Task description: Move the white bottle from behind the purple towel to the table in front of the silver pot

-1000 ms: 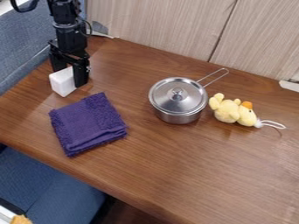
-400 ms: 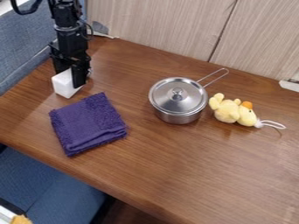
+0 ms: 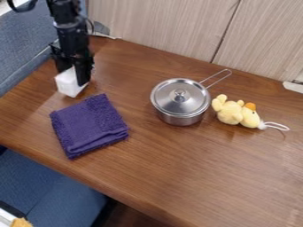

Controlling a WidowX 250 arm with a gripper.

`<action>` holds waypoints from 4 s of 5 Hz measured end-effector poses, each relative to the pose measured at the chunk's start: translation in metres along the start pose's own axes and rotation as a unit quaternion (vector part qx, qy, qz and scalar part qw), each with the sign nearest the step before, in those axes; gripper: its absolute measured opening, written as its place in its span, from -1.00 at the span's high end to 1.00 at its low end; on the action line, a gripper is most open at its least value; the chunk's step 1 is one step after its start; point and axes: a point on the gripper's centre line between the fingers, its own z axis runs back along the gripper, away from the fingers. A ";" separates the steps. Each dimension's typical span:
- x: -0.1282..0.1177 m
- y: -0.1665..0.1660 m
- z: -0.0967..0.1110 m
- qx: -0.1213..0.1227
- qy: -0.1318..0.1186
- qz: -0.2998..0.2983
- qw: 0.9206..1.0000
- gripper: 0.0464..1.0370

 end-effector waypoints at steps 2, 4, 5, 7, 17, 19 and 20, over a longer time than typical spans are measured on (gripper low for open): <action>-0.004 -0.045 0.054 0.003 -0.057 -0.033 0.998 -0.23; -0.016 -0.146 0.064 -0.042 -0.091 -0.187 0.977 -0.23; -0.030 -0.190 0.055 -0.052 -0.083 -0.249 0.964 -0.23; -0.066 -0.237 0.022 -0.047 -0.051 -0.344 0.936 -0.23; -0.062 -0.252 0.002 -0.004 -0.072 -0.330 0.941 -0.93; -0.064 -0.241 0.048 -0.007 -0.121 -0.314 0.942 -0.93; -0.063 -0.241 0.049 -0.007 -0.122 -0.316 0.941 -0.93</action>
